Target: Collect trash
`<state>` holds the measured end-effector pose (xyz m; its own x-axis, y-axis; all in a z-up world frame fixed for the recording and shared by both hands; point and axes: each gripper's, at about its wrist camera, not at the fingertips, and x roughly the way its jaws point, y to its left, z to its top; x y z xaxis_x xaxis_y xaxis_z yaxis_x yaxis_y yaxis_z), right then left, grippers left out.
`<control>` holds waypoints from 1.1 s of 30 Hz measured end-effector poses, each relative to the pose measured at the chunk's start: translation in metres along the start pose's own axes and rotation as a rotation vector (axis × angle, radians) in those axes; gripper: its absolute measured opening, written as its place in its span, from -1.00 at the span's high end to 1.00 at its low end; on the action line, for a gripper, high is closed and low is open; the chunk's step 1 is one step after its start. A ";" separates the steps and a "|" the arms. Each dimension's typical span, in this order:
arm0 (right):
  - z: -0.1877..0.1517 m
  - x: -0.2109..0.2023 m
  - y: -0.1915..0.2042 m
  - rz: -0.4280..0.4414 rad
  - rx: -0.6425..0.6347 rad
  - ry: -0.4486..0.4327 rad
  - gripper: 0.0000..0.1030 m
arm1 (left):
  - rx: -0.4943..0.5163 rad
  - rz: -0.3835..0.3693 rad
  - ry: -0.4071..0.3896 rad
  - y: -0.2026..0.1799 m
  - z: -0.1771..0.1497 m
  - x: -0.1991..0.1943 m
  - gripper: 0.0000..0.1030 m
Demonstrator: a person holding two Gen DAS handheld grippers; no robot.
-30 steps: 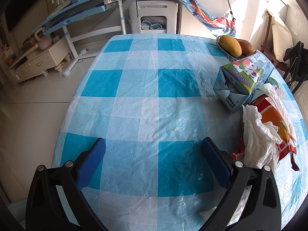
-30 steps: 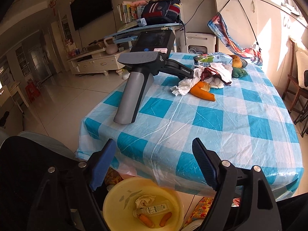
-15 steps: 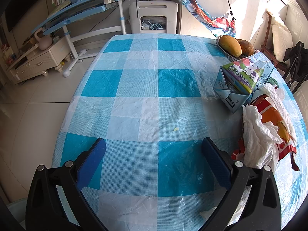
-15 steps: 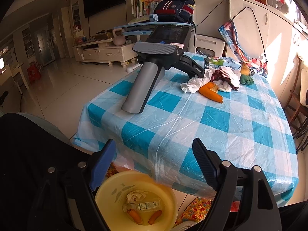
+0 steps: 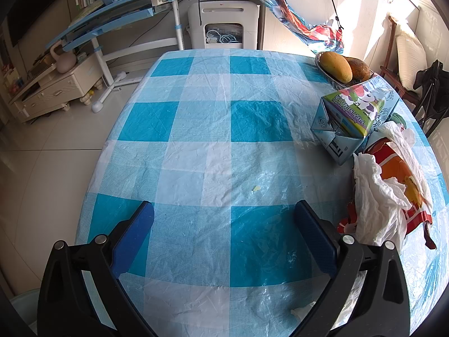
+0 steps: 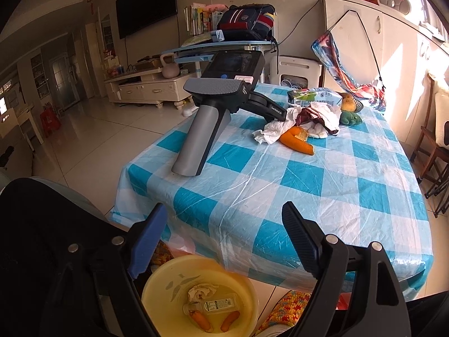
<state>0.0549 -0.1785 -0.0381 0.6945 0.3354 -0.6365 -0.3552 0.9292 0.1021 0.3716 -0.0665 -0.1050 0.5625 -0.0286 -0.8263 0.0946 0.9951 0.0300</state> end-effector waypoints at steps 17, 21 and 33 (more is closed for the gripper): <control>-0.001 -0.002 -0.005 0.001 0.024 0.000 -0.56 | 0.000 0.000 0.000 0.000 0.000 0.000 -0.87; -0.002 -0.001 -0.005 0.001 0.019 0.002 -0.56 | 0.000 0.000 0.000 0.000 0.000 0.000 -0.87; -0.003 -0.001 -0.005 -0.001 0.014 0.005 -0.56 | 0.000 0.000 0.000 0.000 0.000 0.000 -0.87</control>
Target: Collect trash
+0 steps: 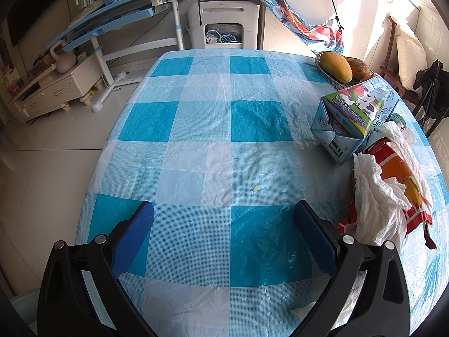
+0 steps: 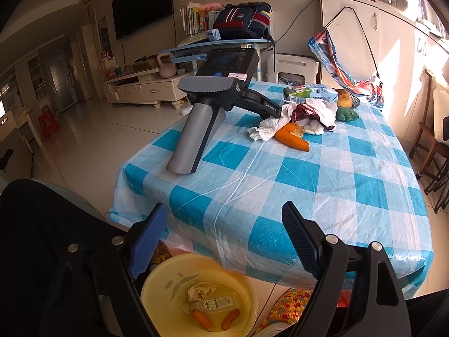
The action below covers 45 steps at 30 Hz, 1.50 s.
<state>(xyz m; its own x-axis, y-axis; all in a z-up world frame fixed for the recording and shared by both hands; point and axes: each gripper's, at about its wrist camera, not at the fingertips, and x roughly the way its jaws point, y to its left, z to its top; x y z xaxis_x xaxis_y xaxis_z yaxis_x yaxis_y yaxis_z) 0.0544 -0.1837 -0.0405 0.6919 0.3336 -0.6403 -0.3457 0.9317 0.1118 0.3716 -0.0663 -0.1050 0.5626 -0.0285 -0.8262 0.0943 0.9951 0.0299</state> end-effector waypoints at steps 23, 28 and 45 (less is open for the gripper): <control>0.000 0.000 0.001 -0.001 0.000 -0.001 -0.56 | 0.000 0.000 0.000 0.000 0.000 0.000 -0.87; 0.000 -0.001 -0.001 -0.002 0.002 -0.003 -0.56 | 0.000 0.000 0.000 0.000 0.000 0.000 -0.87; 0.000 -0.003 -0.003 -0.004 0.003 -0.006 -0.56 | 0.000 0.000 0.000 0.000 0.000 0.000 -0.87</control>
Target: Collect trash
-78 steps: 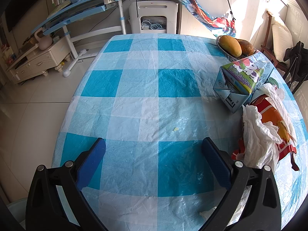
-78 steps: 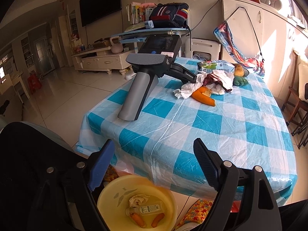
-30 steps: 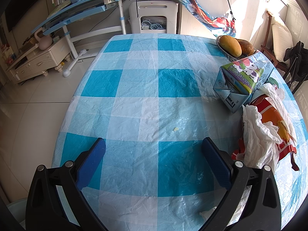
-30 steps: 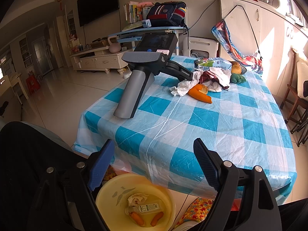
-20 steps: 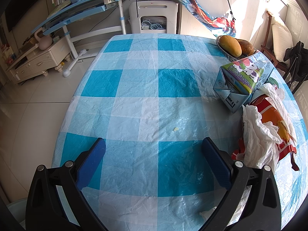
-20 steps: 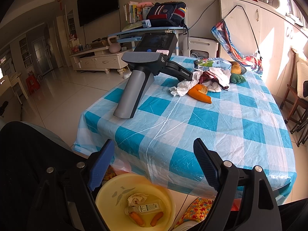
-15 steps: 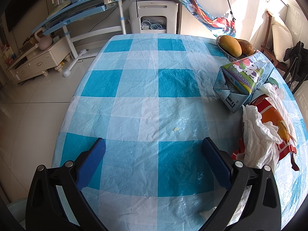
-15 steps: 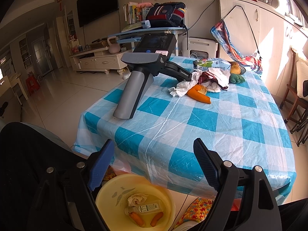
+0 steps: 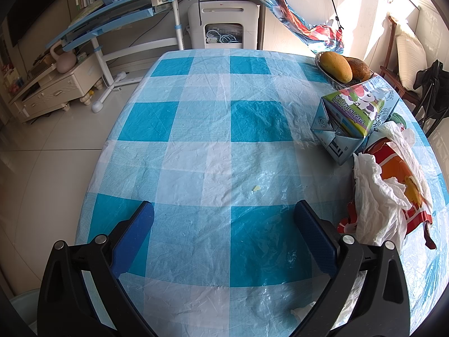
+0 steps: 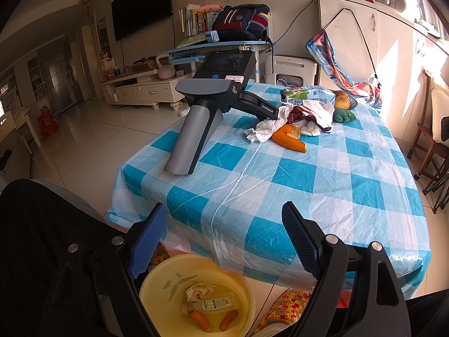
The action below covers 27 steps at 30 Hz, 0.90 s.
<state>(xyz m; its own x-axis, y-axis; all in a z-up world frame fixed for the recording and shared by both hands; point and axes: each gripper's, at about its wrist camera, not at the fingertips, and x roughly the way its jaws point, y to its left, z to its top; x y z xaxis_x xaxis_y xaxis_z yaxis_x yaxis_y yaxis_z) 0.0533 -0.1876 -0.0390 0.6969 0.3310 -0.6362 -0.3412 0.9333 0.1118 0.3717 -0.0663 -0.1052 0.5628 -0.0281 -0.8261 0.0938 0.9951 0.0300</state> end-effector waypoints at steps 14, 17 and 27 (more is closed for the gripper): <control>0.004 -0.007 0.000 0.009 0.013 -0.012 -0.56 | 0.000 0.000 0.000 0.000 0.000 0.000 -0.87; 0.007 -0.009 -0.005 0.012 0.041 -0.020 -0.56 | 0.000 0.000 0.000 0.000 0.000 0.000 -0.87; 0.014 -0.007 -0.036 0.013 0.166 -0.045 -0.56 | 0.000 0.000 0.000 0.000 0.001 0.000 -0.87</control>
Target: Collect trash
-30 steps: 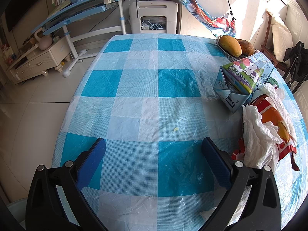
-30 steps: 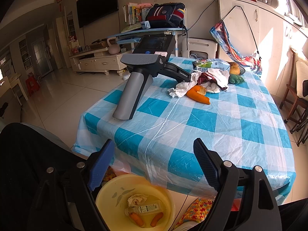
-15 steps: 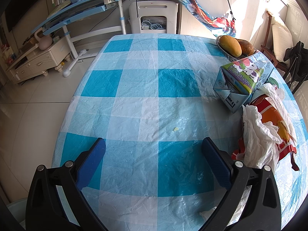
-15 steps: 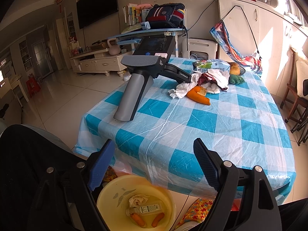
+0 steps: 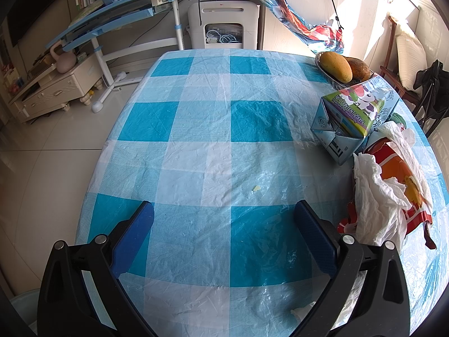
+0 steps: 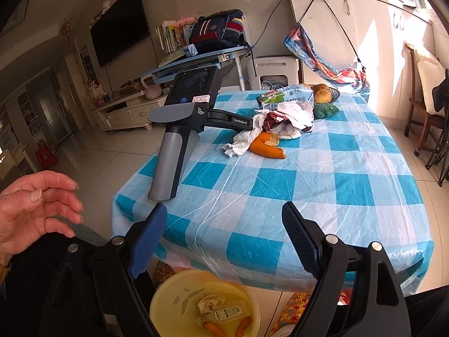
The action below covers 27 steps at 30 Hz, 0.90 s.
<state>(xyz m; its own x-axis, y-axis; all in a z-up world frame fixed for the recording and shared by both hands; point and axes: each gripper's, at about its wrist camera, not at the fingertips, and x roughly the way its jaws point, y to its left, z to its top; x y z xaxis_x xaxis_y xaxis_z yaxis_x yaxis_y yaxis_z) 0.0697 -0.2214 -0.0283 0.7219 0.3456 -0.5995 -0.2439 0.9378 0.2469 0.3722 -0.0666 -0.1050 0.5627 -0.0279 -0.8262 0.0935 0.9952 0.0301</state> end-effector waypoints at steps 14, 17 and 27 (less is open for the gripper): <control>0.010 0.018 -0.031 -0.001 0.082 0.050 -0.56 | 0.000 0.000 0.000 0.000 0.000 0.000 -0.87; 0.013 0.023 -0.033 0.004 0.077 0.058 -0.56 | 0.017 -0.011 0.011 0.000 -0.001 -0.002 -0.87; 0.035 0.040 -0.039 -0.011 -0.024 0.093 -0.56 | 0.084 -0.126 -0.057 0.012 -0.014 -0.066 -0.86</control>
<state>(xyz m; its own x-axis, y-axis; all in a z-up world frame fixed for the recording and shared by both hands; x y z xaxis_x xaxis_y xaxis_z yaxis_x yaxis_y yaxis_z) 0.1309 -0.2451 -0.0356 0.6614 0.3357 -0.6707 -0.2526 0.9417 0.2222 0.3249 -0.0514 -0.0583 0.5880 -0.1596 -0.7930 0.2332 0.9722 -0.0227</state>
